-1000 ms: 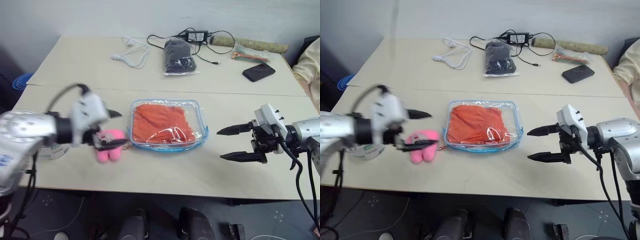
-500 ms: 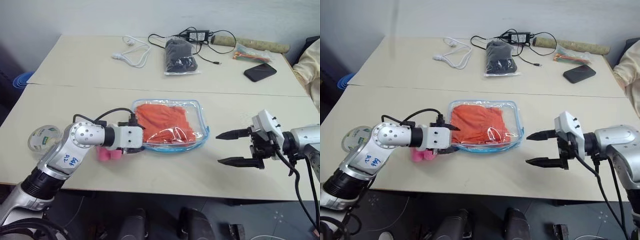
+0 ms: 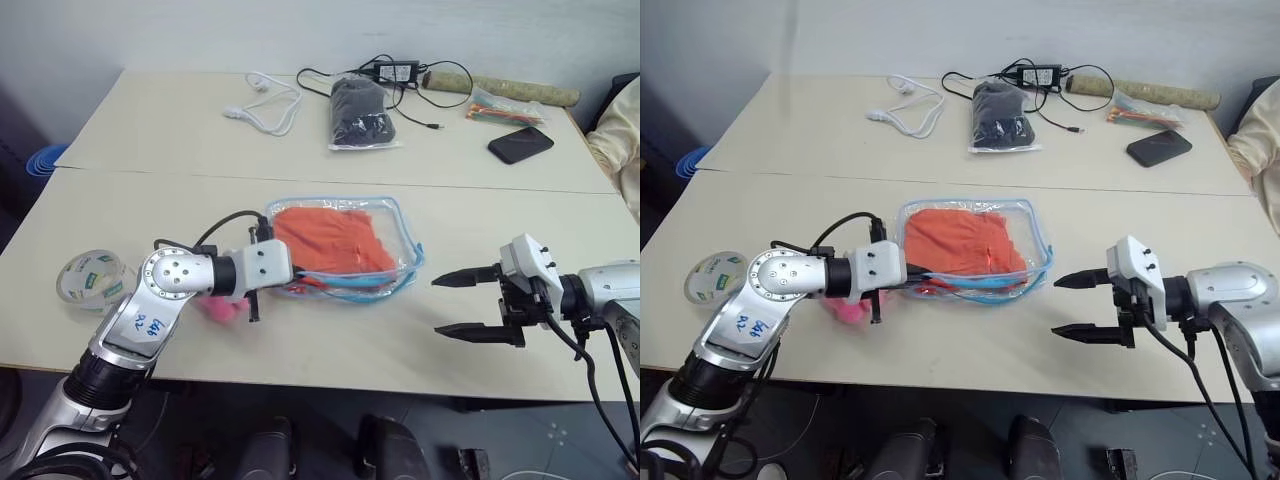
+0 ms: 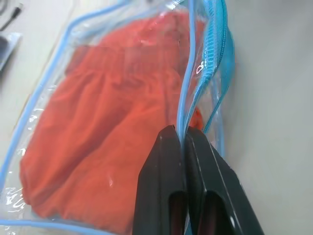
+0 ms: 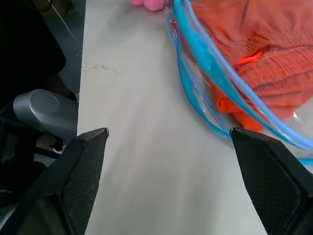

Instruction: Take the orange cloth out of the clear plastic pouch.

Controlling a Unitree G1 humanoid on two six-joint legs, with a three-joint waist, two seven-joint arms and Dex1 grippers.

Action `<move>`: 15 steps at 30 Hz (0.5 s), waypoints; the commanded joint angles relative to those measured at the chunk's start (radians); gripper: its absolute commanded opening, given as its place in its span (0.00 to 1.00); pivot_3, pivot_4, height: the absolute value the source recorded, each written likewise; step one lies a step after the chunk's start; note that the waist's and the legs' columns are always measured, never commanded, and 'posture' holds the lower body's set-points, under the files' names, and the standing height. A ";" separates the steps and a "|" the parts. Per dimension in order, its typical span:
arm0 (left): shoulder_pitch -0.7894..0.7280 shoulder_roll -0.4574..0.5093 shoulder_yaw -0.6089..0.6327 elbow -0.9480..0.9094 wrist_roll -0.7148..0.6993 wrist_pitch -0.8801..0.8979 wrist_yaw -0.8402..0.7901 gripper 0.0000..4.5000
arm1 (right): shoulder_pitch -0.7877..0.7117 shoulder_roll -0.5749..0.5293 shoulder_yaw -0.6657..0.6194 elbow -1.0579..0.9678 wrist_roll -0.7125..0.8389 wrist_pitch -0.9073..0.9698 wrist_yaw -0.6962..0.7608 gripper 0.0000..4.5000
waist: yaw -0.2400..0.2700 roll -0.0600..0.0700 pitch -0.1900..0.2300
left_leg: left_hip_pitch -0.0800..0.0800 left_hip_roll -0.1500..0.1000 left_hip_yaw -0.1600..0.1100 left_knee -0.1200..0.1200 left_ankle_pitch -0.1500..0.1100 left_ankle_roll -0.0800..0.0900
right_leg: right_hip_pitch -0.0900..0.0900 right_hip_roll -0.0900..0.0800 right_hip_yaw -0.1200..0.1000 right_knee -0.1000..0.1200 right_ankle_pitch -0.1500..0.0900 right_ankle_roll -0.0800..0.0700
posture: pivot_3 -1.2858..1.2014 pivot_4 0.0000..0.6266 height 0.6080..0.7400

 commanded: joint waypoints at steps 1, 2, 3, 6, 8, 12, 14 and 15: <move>0.008 -0.030 0.074 -0.048 -0.064 0.085 0.047 0.00 | -0.008 0.038 0.022 -0.069 -0.056 -0.066 -0.055 0.73 | 0.000 0.000 0.000 | 0.000 0.000 0.000 0.000 0.000 0.000 | 0.000 0.000 0.000 0.000 0.000 0.000 | 0.52 0.24 1.00; 0.009 -0.039 0.081 -0.052 -0.072 0.103 0.057 0.00 | -0.007 0.047 0.033 -0.080 -0.078 -0.086 -0.068 0.66 | 0.000 0.000 0.000 | 0.000 0.000 0.000 0.000 0.000 0.000 | 0.000 0.000 0.000 0.000 0.000 0.000 | 0.52 0.24 1.00; 0.013 -0.051 0.086 -0.058 -0.082 0.123 0.068 0.00 | -0.015 0.077 0.061 -0.100 -0.129 -0.117 -0.115 0.59 | 0.000 0.000 0.000 | 0.000 0.000 0.000 0.000 0.000 0.000 | 0.000 0.000 0.000 0.000 0.000 0.000 | 0.52 0.24 1.00; 0.024 -0.069 0.079 -0.071 -0.082 0.138 0.088 0.00 | -0.043 0.155 0.131 -0.143 -0.249 -0.174 -0.235 0.37 | -0.001 -0.001 -0.001 | 0.000 0.000 0.000 0.000 0.000 0.000 | 0.000 0.000 0.000 0.000 0.000 0.000 | 0.52 0.24 1.00; 0.023 -0.082 0.073 -0.076 -0.083 0.151 0.104 0.00 | -0.054 0.193 0.172 -0.159 -0.330 -0.210 -0.296 0.21 | -0.001 -0.001 -0.001 | 0.000 0.000 0.000 0.000 0.000 0.000 | 0.000 0.000 0.000 0.001 0.000 0.000 | 0.52 0.24 1.00; 0.011 -0.110 0.063 -0.080 -0.090 0.172 0.128 0.00 | -0.071 0.262 0.255 -0.149 -0.489 -0.292 -0.406 0.06 | 0.002 -0.001 -0.001 | 0.000 -0.001 0.000 0.000 0.000 0.000 | 0.000 0.000 0.000 0.000 0.000 0.000 | 0.52 0.24 1.00; 0.006 -0.119 0.053 -0.082 -0.090 0.177 0.134 0.00 | -0.089 0.293 0.295 -0.105 -0.587 -0.353 -0.471 0.06 | 0.000 -0.001 -0.001 | 0.000 -0.001 0.000 0.000 0.000 0.000 | 0.000 0.000 0.000 0.000 0.000 0.000 | 0.52 0.24 1.00; 0.005 -0.122 0.049 -0.083 -0.088 0.178 0.135 0.00 | -0.098 0.308 0.311 -0.083 -0.629 -0.374 -0.504 0.06 | -0.002 -0.001 -0.001 | 0.000 -0.002 0.000 0.000 0.000 0.000 | 0.000 0.000 0.000 0.000 0.000 0.000 | 0.52 0.24 1.00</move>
